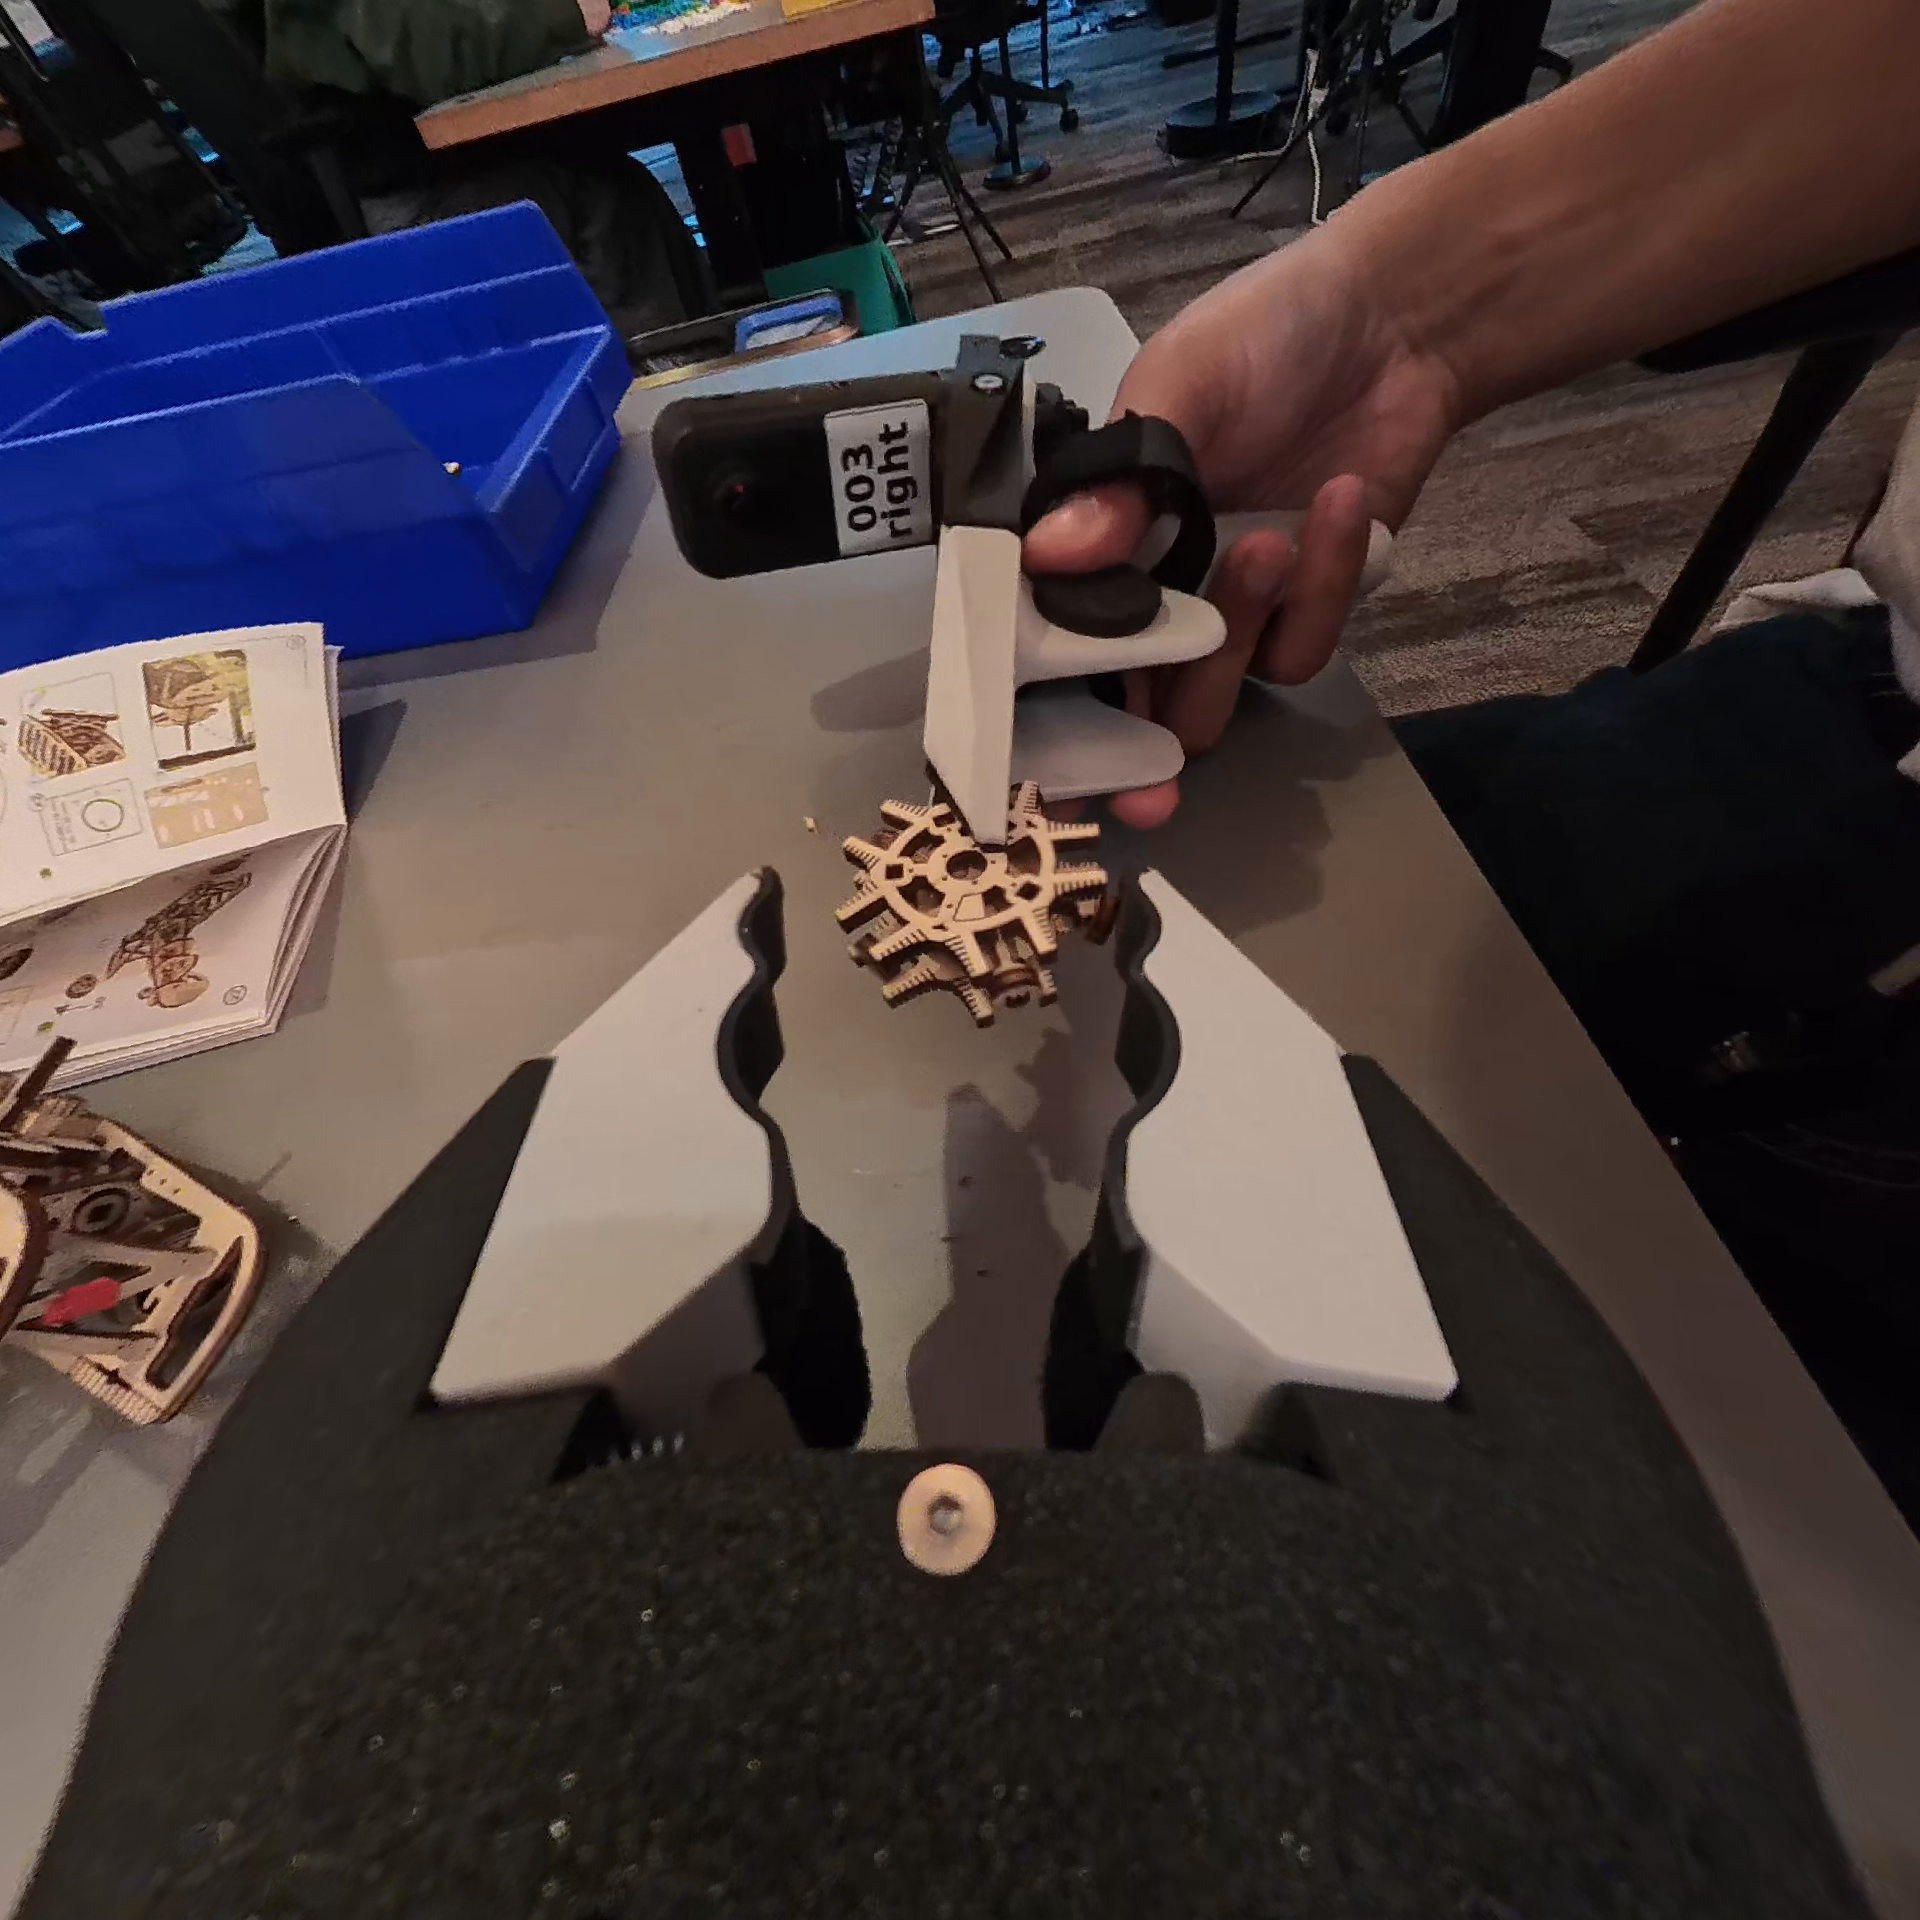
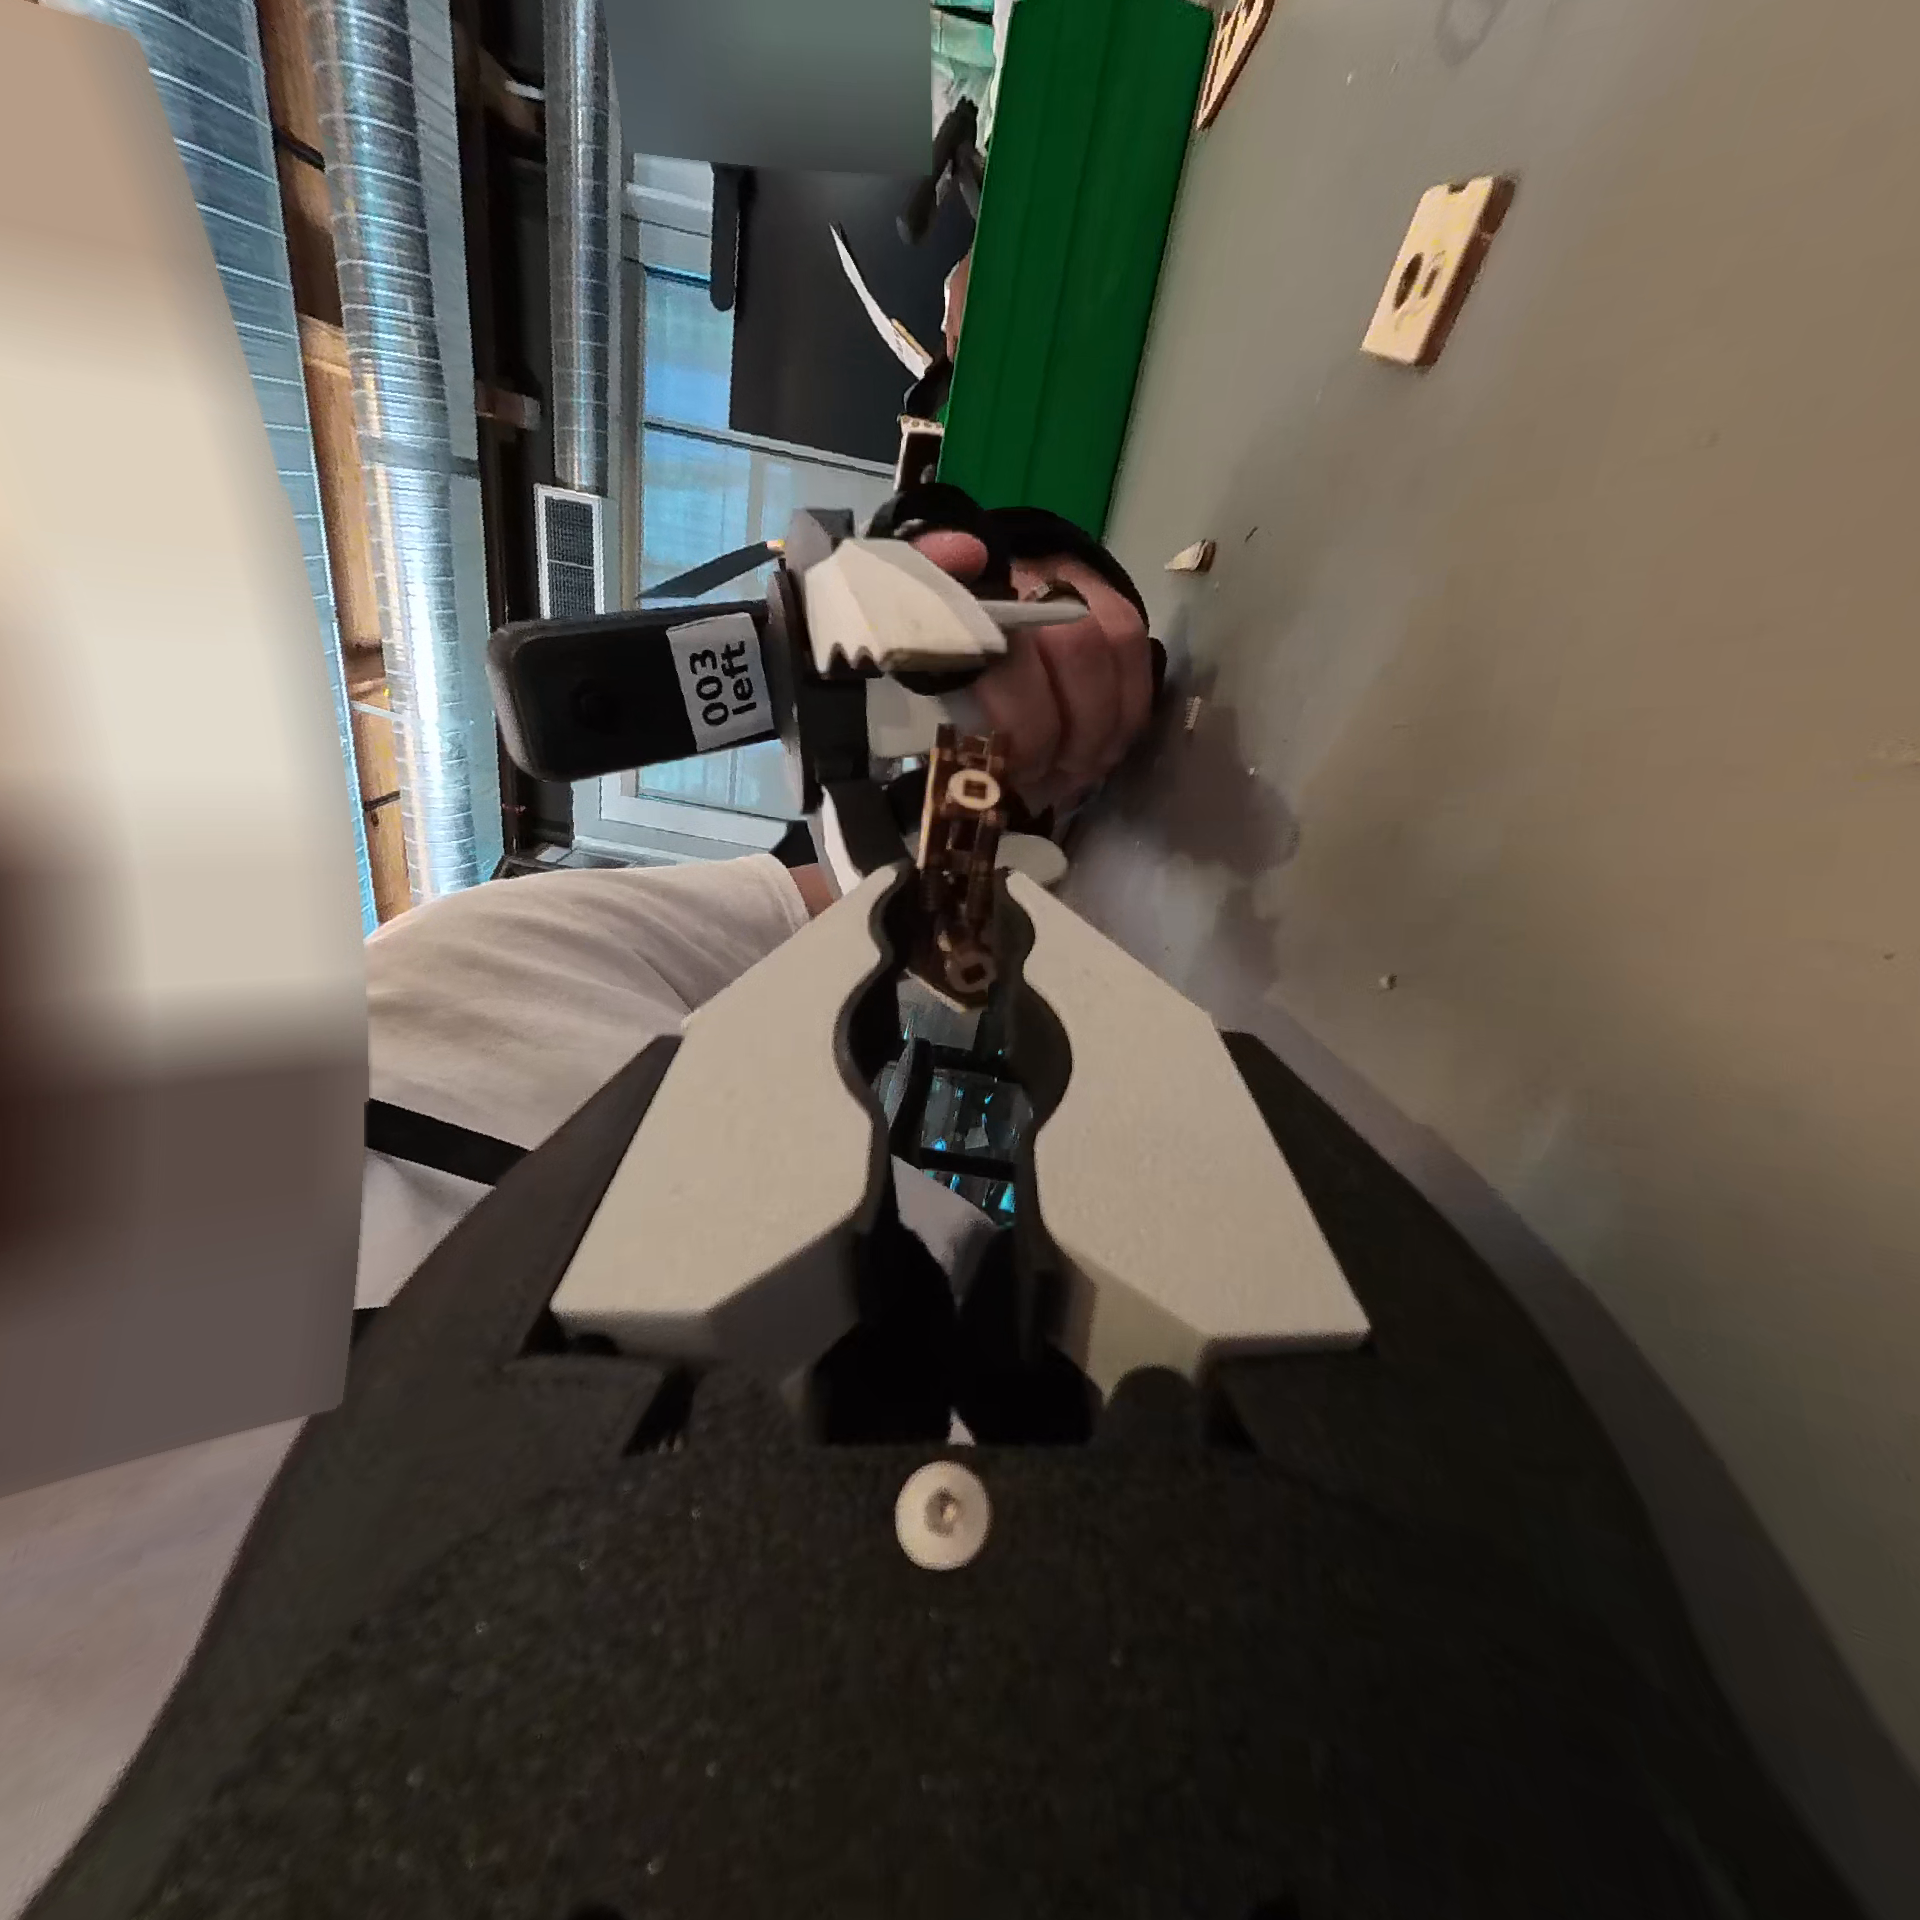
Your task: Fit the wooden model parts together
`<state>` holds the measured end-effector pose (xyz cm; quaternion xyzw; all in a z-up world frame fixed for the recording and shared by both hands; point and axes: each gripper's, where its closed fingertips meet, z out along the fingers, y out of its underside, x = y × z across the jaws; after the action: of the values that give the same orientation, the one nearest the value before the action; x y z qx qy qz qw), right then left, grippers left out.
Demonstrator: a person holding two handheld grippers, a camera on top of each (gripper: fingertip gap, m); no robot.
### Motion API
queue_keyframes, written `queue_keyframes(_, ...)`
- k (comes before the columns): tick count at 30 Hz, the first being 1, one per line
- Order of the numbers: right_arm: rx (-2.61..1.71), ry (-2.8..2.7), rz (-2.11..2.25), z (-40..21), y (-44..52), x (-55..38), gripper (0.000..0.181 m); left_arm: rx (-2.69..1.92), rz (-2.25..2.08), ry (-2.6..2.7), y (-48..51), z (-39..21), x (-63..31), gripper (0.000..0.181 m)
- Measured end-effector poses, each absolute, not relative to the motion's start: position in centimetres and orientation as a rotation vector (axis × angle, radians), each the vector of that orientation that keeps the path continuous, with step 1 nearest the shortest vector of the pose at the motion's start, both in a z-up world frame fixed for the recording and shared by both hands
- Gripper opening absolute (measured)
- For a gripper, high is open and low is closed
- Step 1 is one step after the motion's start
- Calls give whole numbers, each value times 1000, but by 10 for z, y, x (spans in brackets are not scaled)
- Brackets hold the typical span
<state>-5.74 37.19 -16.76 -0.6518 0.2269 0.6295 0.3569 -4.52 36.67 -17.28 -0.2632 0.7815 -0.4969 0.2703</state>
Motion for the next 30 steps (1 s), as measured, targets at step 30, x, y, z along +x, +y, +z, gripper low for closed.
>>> queue_keyframes(30,-1723,-236,766,-139,359,-51,20,-785,-1755,1987,370,-135,-54,48)
